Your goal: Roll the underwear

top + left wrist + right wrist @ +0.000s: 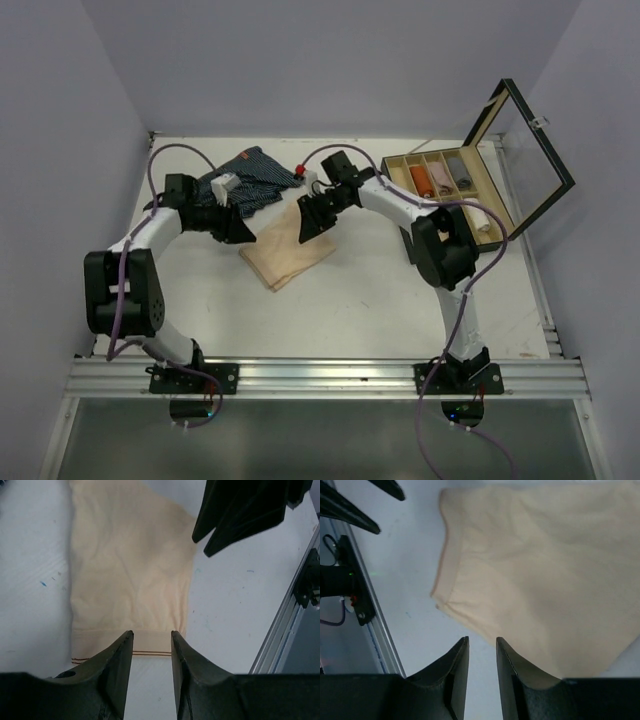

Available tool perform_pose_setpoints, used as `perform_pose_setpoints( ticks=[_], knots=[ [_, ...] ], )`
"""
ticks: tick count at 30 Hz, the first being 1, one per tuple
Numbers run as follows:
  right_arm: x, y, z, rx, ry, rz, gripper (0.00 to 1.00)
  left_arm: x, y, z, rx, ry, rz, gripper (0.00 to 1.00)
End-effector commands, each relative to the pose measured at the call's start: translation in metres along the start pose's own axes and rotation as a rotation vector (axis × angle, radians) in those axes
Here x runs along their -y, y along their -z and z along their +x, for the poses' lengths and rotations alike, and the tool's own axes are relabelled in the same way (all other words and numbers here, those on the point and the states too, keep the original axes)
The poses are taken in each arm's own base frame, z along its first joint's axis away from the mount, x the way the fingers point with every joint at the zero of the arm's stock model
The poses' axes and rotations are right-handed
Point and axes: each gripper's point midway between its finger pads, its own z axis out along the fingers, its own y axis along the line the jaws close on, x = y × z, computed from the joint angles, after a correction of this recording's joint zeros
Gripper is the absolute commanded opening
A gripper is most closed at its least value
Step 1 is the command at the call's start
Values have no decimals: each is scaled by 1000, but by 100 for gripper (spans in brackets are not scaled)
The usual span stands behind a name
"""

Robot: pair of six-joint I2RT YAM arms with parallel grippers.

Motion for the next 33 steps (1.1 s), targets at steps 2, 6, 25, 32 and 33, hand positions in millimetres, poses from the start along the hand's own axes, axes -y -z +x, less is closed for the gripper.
perform_pose_setpoints(
  ticks=[2,6,25,32,33],
  knots=[
    [-95,21,-37,106,213,-129,33,9,21,-40,146,-49,-36,41],
    [-112,-16,-25,50,176,-194,33,-4,7,-33,130,40,-12,40],
    [-81,-95,43,55,-109,-246,35,-94,-47,26,-38,288,-8,36],
    [-154,-21,-36,230,-69,-469,43,-56,-26,-17,-63,59,107,38],
    [-142,-1,-52,282,-76,-456,43,-51,-21,-20,-51,39,108,38]
  ],
)
